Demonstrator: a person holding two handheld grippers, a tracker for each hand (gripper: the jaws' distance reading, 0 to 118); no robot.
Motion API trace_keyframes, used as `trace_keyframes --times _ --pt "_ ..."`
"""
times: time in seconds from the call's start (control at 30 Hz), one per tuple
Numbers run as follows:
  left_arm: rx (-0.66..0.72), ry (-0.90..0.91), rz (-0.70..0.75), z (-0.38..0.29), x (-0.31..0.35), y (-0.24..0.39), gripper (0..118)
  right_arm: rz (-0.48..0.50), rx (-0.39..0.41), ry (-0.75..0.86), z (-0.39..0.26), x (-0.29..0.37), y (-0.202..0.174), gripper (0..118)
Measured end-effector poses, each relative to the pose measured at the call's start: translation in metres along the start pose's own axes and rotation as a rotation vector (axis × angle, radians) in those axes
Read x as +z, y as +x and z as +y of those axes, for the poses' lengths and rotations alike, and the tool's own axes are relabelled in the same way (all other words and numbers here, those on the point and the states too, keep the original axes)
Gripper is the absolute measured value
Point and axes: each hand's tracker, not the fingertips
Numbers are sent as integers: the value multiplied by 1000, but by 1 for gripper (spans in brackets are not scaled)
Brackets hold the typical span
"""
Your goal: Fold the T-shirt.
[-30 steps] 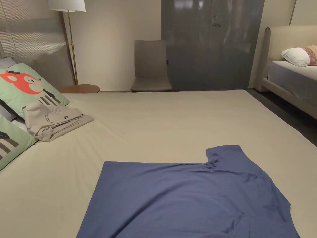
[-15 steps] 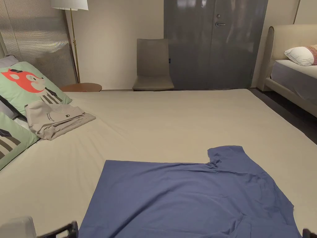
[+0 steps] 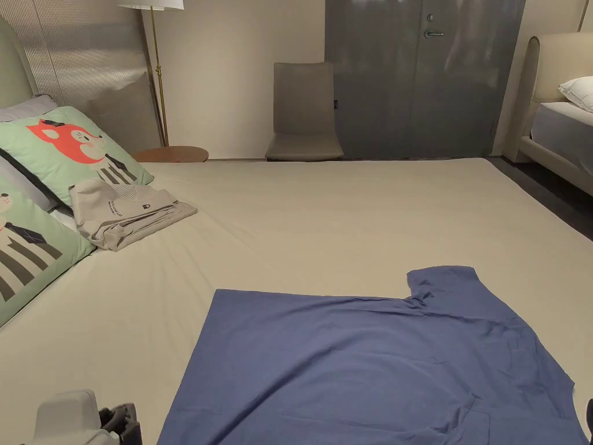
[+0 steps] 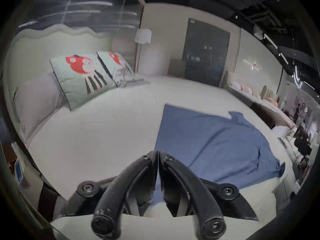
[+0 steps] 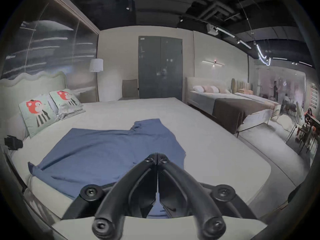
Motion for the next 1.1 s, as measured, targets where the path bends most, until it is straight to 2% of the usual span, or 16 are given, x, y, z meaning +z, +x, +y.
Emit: trace_keyframes --times 0.07,0.1,0.13,0.3,0.33,0.37,0.4,0.43,0.53,0.57,0.63,0.67,0.7,0.87,1.0,1.1 --pt "-2 -85 21 -11 -13 -6 63 5 -7 -19 -6 -2 0 0" --pt "-3 -121 34 -18 -19 -7 100 4 -9 -26 -8 -2 0 0" --pt "1 -159 42 -24 -27 -9 112 7 -11 -35 -9 -2 1 0" --pt "18 -233 33 -44 -49 -14 95 0 -10 -59 -14 -1 4 0" --pt "17 -230 29 -46 -50 -14 81 -2 -11 -62 -14 -1 5 0" --pt "17 -228 27 -46 -51 -13 58 -5 -14 -64 -15 0 7 0" --pt "17 -229 27 -47 -52 -11 21 -9 -16 -66 -16 0 9 0" --pt "19 -234 31 -48 -51 -10 7 -17 -16 -68 -18 0 12 0" --pt "27 -216 -1 -46 -42 -5 5 -42 -18 -93 -21 1 20 1" --pt "-4 -192 10 -45 -39 -2 5 -55 -19 -115 -23 -1 24 10" --pt "-19 -178 7 -42 -35 -1 5 -74 -18 -192 -31 -6 34 87" --pt "-18 -175 3 -41 -34 -1 5 -78 -25 -237 -37 -9 40 110" --pt "-9 -175 -4 -40 -32 -1 5 -79 -25 -268 -44 -9 43 110" --pt "1 -177 -13 -40 -31 -1 5 -76 -7 -371 -73 -12 49 86" --pt "-8 -183 -6 -42 -32 -1 5 -23 2 -366 -81 -12 45 7" --pt "-1 -187 -5 -42 -32 -2 5 -9 37 -375 -78 -15 40 3"
